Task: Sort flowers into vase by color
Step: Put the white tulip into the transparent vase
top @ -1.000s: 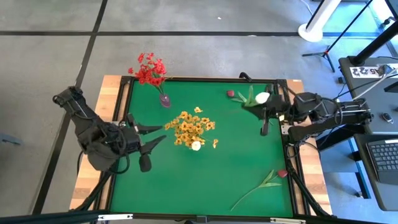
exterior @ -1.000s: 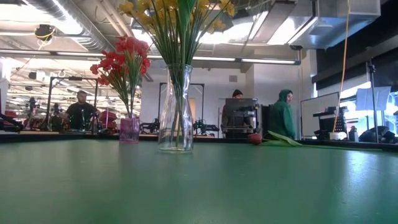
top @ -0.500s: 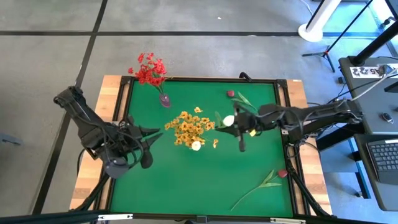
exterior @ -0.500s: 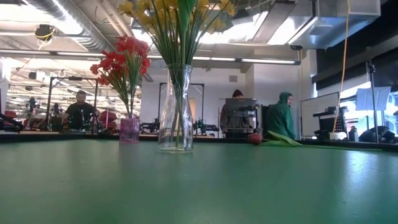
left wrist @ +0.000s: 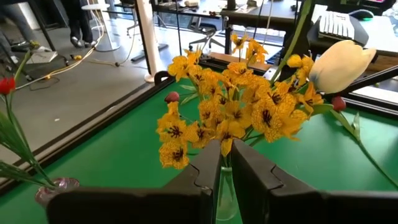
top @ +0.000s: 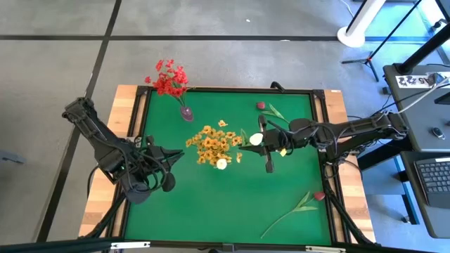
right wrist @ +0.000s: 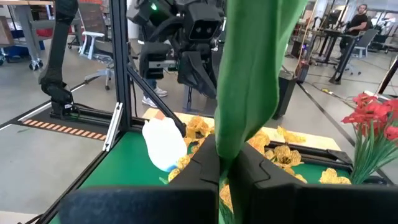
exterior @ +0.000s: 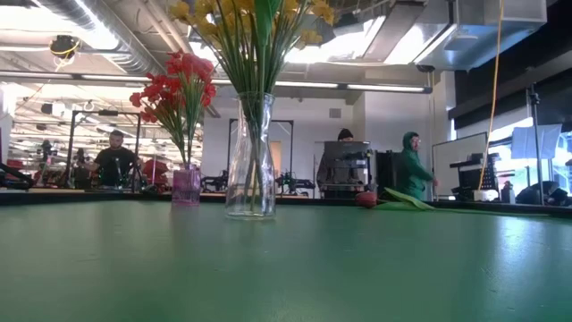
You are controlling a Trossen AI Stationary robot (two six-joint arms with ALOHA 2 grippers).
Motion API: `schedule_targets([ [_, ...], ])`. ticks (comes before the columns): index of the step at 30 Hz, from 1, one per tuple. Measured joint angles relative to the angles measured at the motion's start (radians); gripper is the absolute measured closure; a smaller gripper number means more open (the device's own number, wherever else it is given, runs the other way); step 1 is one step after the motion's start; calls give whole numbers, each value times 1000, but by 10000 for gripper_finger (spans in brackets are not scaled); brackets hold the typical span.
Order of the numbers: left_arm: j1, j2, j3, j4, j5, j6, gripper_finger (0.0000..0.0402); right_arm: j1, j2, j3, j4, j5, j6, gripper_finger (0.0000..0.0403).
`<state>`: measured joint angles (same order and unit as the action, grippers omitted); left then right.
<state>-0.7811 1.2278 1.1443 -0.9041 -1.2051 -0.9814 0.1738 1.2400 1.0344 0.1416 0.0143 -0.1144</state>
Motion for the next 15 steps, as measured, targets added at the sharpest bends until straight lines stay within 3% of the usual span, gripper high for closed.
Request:
schedule_targets([
  [9, 0, 0, -7, 0, -1, -14, 367, -2, 3, 0, 24, 0, -29, 396],
  [15, 0, 0, -7, 0, -1, -29, 367, -16, 72, 0, 34, -1, -29, 396],
])
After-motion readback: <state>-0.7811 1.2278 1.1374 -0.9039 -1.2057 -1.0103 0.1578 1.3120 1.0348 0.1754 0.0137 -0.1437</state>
